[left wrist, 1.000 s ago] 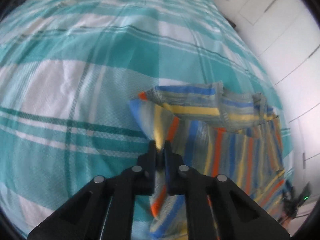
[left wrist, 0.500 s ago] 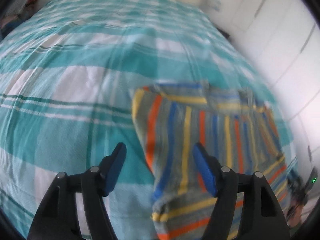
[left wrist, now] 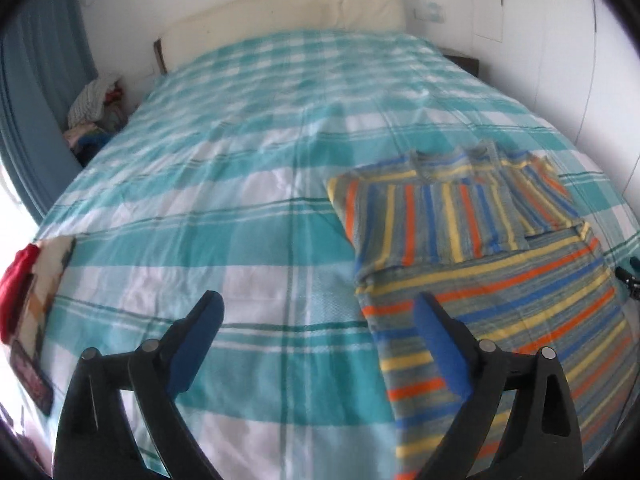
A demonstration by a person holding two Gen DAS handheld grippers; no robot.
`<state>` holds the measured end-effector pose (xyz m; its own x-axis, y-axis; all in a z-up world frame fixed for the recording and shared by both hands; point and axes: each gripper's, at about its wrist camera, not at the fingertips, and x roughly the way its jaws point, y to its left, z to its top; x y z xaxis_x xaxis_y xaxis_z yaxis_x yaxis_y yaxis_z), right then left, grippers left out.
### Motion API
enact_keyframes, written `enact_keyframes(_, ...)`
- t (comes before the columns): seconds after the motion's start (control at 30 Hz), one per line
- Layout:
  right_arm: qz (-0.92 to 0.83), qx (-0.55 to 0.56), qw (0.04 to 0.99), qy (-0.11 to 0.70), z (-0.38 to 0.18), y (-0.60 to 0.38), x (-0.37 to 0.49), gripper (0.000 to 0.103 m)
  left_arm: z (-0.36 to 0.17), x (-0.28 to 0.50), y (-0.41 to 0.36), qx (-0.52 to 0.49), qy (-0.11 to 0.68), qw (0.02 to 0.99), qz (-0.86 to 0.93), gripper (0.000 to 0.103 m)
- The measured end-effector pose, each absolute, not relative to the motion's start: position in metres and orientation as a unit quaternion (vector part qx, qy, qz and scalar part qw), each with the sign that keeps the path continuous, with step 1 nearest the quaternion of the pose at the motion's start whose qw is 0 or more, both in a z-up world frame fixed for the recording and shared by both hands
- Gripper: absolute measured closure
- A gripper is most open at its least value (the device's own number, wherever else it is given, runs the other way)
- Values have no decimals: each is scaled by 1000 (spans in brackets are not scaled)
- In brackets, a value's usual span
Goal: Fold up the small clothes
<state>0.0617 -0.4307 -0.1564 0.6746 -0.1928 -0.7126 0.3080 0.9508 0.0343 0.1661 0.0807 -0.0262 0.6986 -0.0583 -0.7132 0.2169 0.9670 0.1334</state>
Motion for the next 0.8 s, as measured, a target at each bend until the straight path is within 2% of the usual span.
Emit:
enact_keyframes(0.33, -134, 77, 911, 382, -157, -430, 63, 3, 15, 119, 83, 132, 325, 936, -30, 5)
enact_keyframes(0.8, -139, 65, 906, 393, -158, -427, 66, 1, 18, 96, 91, 100, 312, 945, -9, 4)
